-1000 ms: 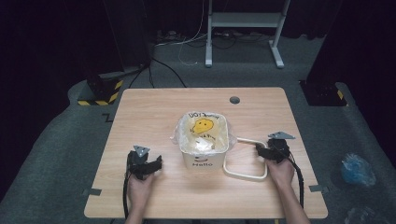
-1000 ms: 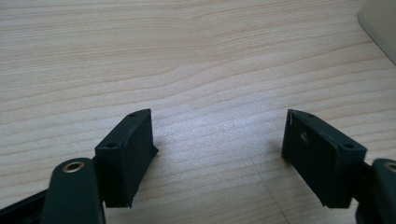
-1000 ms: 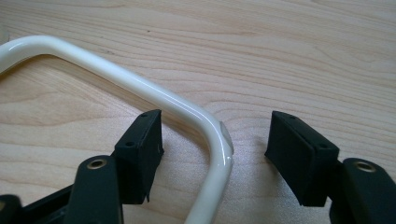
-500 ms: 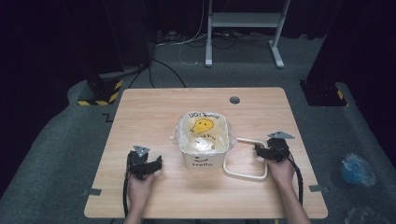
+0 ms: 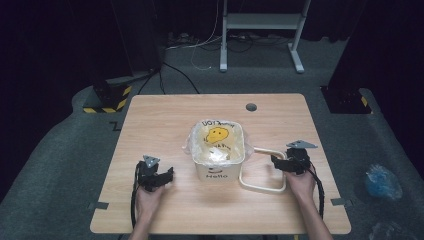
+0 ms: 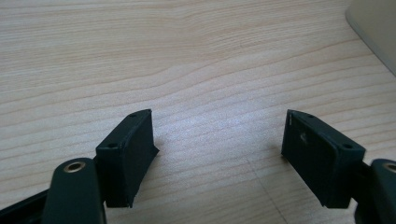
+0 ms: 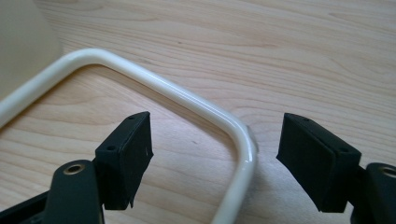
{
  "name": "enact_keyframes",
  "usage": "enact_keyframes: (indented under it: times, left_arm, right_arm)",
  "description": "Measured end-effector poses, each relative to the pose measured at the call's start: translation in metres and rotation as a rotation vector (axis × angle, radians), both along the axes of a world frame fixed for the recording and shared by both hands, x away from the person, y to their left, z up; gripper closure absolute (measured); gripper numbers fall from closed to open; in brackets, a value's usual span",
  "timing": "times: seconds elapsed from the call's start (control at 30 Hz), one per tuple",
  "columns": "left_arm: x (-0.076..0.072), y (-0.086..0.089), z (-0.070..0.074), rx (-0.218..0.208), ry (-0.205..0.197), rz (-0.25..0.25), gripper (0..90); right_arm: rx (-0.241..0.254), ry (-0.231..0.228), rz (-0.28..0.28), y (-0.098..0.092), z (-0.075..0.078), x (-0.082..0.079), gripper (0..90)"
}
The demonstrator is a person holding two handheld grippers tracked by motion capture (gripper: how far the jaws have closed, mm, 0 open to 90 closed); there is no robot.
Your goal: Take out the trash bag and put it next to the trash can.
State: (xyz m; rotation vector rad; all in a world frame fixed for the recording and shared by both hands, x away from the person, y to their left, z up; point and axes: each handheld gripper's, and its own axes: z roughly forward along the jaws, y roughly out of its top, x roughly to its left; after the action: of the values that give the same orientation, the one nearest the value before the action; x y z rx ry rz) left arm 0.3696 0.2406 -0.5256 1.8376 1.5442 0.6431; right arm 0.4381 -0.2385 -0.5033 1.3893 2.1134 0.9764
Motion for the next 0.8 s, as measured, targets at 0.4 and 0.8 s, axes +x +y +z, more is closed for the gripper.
enact_keyframes:
  times: [0.4, 0.8]
  left_arm:
    - [0.0, -0.004, 0.009, -0.057, -0.012, -0.039, 24.2]
    - [-0.004, -0.006, 0.04, -0.142, -0.064, -0.087, 23.0]
  right_arm:
    - [0.012, 0.002, 0.077, 0.027, 0.0, -0.005, 26.0]
    - [0.03, 0.002, 0.138, 0.052, -0.001, -0.01, 27.3]
